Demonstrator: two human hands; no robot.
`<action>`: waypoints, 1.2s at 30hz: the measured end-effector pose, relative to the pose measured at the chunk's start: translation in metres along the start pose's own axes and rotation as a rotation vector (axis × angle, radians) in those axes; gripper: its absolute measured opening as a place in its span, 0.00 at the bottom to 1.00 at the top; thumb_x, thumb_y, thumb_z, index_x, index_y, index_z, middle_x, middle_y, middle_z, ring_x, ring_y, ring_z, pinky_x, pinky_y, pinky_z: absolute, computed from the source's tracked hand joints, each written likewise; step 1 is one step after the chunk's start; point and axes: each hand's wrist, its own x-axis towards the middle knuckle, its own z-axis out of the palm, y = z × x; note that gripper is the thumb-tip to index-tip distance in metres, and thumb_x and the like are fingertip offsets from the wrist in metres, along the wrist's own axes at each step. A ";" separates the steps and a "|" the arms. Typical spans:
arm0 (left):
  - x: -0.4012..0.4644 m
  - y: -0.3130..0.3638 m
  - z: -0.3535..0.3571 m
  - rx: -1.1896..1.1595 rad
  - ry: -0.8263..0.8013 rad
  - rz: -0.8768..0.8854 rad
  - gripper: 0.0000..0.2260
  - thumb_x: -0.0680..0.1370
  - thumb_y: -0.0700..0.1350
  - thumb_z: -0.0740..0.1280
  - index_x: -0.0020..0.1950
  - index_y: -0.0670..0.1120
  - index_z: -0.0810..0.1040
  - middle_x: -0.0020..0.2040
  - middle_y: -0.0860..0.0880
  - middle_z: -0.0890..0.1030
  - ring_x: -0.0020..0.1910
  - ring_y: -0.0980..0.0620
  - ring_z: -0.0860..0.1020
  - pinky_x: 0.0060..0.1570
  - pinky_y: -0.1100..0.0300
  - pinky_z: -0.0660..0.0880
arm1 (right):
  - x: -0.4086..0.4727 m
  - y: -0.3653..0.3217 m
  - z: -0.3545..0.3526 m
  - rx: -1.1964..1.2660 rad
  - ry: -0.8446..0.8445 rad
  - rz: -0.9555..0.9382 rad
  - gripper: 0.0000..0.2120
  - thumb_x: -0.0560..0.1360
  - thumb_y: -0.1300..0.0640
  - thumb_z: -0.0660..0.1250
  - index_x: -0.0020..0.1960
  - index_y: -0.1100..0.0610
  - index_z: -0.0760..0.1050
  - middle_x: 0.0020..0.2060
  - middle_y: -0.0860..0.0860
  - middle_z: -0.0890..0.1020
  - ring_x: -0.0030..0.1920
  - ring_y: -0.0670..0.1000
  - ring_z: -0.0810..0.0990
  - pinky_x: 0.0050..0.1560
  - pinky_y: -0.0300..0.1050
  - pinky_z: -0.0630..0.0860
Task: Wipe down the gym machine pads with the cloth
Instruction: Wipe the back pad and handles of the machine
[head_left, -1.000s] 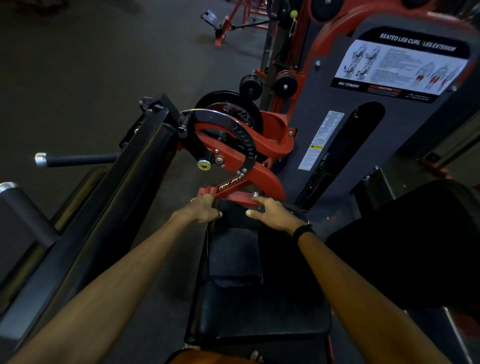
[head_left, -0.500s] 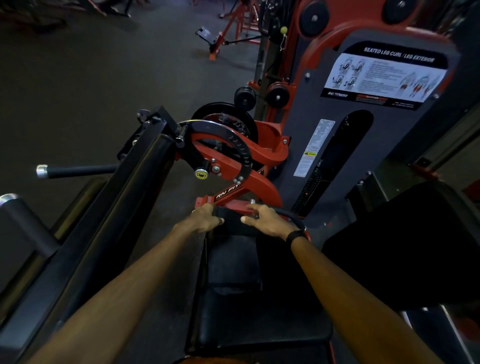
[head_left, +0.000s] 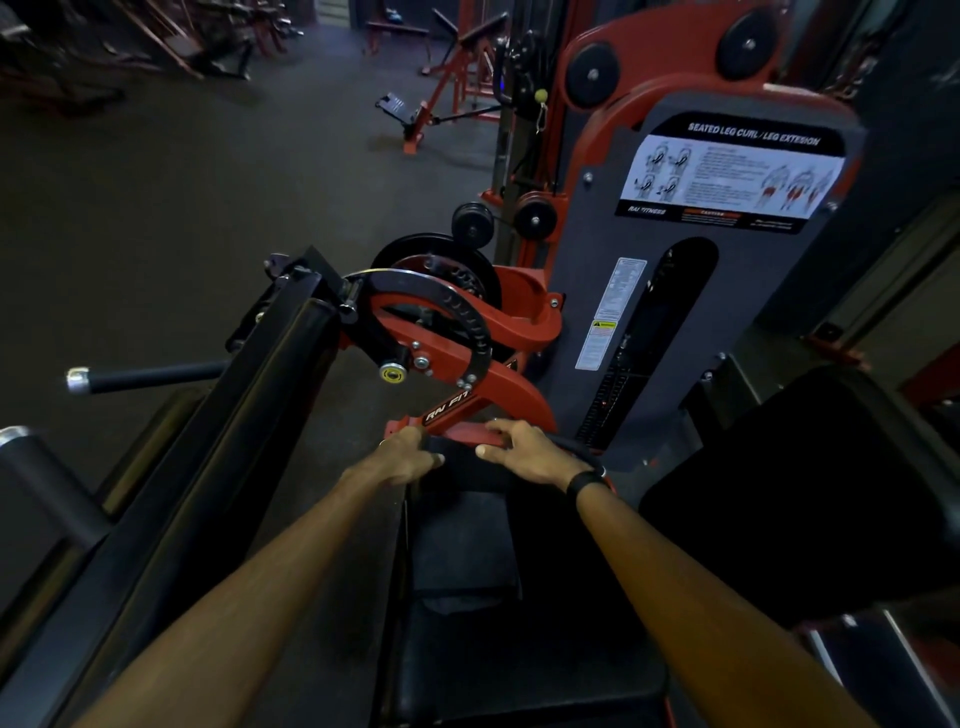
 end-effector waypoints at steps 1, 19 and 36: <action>-0.001 0.001 0.000 -0.002 0.001 0.005 0.22 0.77 0.49 0.70 0.70 0.45 0.72 0.63 0.45 0.78 0.61 0.46 0.77 0.63 0.54 0.74 | 0.000 0.001 0.000 0.000 0.003 0.000 0.27 0.79 0.47 0.70 0.74 0.56 0.70 0.67 0.55 0.77 0.67 0.54 0.76 0.65 0.42 0.69; -0.029 0.008 0.030 -0.063 0.012 -0.036 0.19 0.78 0.47 0.69 0.69 0.47 0.74 0.63 0.45 0.79 0.62 0.47 0.77 0.62 0.56 0.73 | -0.013 0.032 0.008 0.089 -0.019 -0.056 0.26 0.79 0.51 0.70 0.74 0.58 0.70 0.66 0.58 0.78 0.68 0.54 0.75 0.69 0.46 0.70; -0.079 -0.069 0.083 -0.182 0.068 -0.302 0.22 0.79 0.48 0.68 0.72 0.43 0.72 0.67 0.43 0.76 0.66 0.43 0.75 0.65 0.53 0.73 | -0.023 0.052 0.094 0.125 -0.230 0.006 0.27 0.79 0.50 0.70 0.74 0.57 0.69 0.66 0.59 0.76 0.69 0.54 0.74 0.66 0.44 0.71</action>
